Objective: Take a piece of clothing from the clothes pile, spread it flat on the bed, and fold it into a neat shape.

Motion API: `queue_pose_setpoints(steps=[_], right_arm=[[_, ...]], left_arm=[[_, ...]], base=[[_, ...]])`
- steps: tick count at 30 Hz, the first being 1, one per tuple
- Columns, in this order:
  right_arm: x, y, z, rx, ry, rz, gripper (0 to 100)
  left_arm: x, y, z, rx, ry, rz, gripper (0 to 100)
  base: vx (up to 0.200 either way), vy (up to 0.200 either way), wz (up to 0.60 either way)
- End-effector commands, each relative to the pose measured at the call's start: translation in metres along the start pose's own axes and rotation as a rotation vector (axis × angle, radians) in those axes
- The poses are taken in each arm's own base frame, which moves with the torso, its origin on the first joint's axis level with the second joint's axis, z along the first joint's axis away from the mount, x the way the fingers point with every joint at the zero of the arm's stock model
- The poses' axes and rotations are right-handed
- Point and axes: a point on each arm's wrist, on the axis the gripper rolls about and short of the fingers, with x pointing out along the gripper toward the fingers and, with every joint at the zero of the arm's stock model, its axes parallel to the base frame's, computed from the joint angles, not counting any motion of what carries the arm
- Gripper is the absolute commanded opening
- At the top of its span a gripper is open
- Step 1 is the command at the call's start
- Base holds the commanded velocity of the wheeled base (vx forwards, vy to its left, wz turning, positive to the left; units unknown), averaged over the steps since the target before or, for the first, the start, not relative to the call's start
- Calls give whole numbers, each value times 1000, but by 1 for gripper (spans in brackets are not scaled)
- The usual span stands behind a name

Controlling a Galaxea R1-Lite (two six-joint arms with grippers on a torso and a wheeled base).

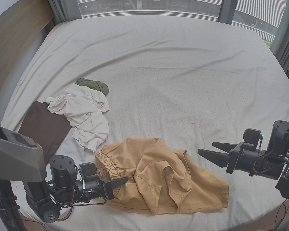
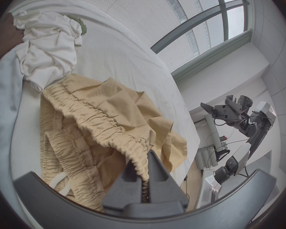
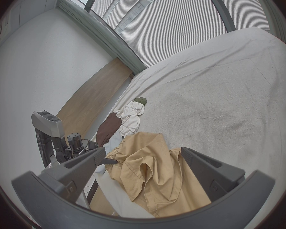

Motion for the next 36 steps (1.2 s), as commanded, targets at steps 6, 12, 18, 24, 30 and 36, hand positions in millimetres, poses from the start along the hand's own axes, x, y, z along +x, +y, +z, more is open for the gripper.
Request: queue_pose_setpoints(steps=[6,12,18,24,30,36], right_arm=[[2,3,0,-2,3,11,100],[2,2,-1,-1,5,9,100],[1,2,-1,-1,7,8,100],[1,2,-2,-2,9,9,100],[2,1,-4,3,21,8,100],[12,-4,-15,26,76,-3,100]], left_arm=[[-24,-44,40,108,-186,-148,0],[-22,-46,49,129,-212,-180,0],[-20,-48,52,142,-226,-187,0],[-17,-52,63,159,-273,-205,0],[-22,-57,66,171,-289,-219,0],[-21,-56,64,170,-279,-217,0]], base=[[0,0,0],[0,0,0],[0,0,0],[0,0,0],[0,0,0],[0,0,0]])
